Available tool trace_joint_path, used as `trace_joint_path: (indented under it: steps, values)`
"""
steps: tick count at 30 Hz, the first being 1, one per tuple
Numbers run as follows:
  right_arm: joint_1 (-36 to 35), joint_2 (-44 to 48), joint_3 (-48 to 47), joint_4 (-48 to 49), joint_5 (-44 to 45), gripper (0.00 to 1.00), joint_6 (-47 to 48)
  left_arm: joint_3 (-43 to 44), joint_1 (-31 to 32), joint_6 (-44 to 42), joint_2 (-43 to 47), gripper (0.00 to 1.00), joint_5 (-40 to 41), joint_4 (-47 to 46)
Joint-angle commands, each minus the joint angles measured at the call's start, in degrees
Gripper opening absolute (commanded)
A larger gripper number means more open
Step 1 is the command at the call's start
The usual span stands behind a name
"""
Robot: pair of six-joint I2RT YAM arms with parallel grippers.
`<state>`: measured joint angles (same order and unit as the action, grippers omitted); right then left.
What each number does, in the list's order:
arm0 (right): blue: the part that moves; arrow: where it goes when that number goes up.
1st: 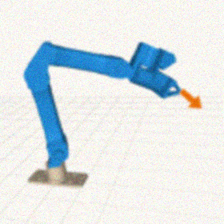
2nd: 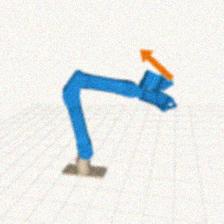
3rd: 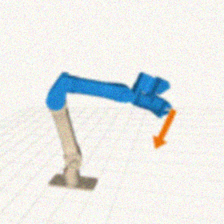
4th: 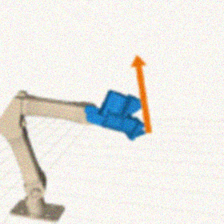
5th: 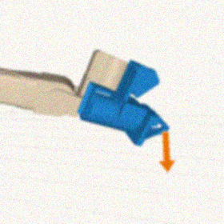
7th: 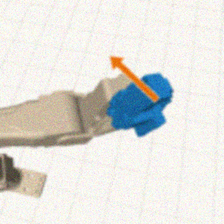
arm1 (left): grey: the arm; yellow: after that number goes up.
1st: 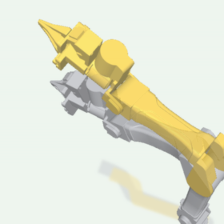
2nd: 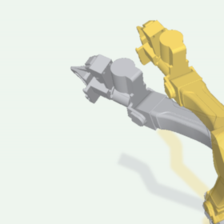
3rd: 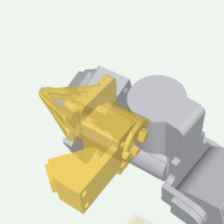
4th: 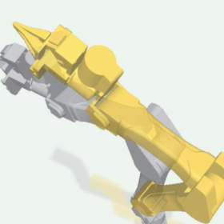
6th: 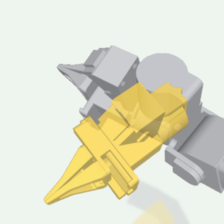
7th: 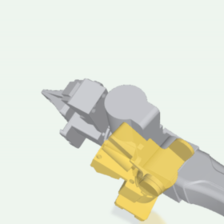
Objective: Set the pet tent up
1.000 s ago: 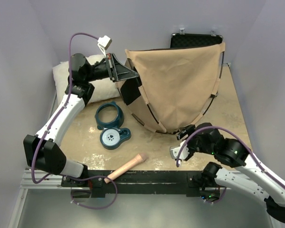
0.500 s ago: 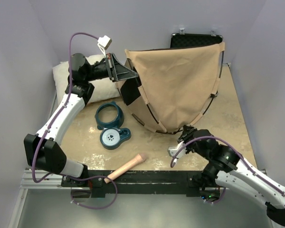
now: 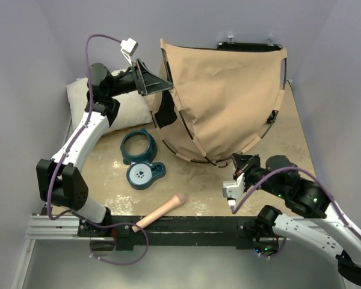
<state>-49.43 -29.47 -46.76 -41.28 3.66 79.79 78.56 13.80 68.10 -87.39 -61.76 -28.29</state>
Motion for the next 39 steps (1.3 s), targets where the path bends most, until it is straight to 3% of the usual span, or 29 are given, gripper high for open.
trace_joint_path:
  steps: [1,6,12,22,30,39]
  values:
    - [0.1,-1.8,-14.4,-1.0,-14.9,0.00,-10.9,6.8,-4.9,-3.7,-3.1,0.99,-3.5,-5.0]
    - [0.1,-8.7,-25.3,1.2,-20.1,0.00,-27.8,17.2,-12.6,-10.9,-7.3,0.99,-2.1,0.8]
    - [1.2,-13.8,-33.2,2.3,-19.9,0.00,-42.3,22.6,-16.1,-24.7,-6.7,0.99,4.1,12.5]
    - [9.3,-11.9,-30.5,8.8,-2.9,0.00,-66.8,11.5,-15.3,-37.0,3.4,1.00,6.8,20.4]
    - [22.7,-10.5,-31.6,8.0,-2.4,0.00,-82.8,7.0,-14.3,-40.2,7.7,1.00,8.1,23.9]
    - [32.8,-10.2,-29.4,18.4,18.4,0.00,-94.9,5.7,-12.7,-41.3,9.1,1.00,9.1,26.0]
